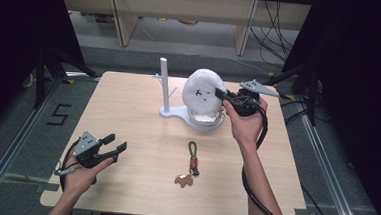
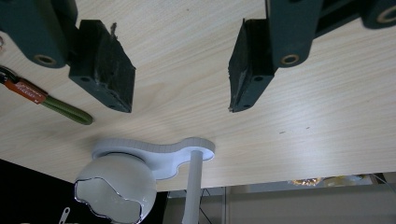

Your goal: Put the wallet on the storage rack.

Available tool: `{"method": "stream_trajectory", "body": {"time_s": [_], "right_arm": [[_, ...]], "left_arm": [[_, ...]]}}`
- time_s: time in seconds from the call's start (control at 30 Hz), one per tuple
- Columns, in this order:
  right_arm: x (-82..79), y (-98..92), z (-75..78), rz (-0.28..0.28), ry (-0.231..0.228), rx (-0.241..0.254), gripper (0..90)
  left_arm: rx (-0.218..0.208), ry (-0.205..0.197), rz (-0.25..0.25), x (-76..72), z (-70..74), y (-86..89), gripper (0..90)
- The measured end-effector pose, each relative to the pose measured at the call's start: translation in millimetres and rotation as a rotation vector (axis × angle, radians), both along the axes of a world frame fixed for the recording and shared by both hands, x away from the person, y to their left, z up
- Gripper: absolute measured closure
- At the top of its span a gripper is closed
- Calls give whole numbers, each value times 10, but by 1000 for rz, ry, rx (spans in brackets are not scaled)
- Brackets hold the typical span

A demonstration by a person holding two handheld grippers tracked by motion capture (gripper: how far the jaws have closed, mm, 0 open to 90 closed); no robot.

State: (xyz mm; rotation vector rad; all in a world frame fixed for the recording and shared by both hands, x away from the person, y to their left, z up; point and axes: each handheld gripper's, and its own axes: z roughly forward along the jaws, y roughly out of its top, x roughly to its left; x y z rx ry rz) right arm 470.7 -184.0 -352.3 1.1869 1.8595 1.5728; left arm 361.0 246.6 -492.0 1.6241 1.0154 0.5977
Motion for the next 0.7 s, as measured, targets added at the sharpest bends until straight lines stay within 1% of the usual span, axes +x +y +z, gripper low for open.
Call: {"method": "stream_trajectory", "body": {"time_s": [0.03,0.13,0.17,0.23,0.27,0.3,0.33,0.47,0.5,0.57,0.7], "right_arm": [[5,1,7,-2,9,1,800],[21,1,5,-8,16,7,800],[55,0,-5,-10,7,6,800],[56,4,-6,-16,15,13,800],[79,-2,-17,-14,2,2,800],[97,6,-25,-17,12,14,800],[109,2,-27,-20,10,-2,800],[141,9,-45,-19,7,9,800],[143,18,-52,-29,29,14,800],[173,14,-66,-23,22,8,800],[205,11,-72,-29,24,11,800]], "left_arm": [[0,0,0,-1,0,-1,401],[0,1,0,-1,-1,-2,401],[0,1,-1,-1,-3,-1,401],[0,2,-1,-1,-4,-1,401],[0,3,-1,-1,-5,0,401],[-1,3,0,-1,-7,2,401],[-1,3,0,0,-8,3,400],[-1,3,-1,-1,-9,4,400],[0,5,-1,-2,-10,4,400],[1,5,-2,-2,-11,4,400],[1,7,-3,-1,-13,2,400]]}}
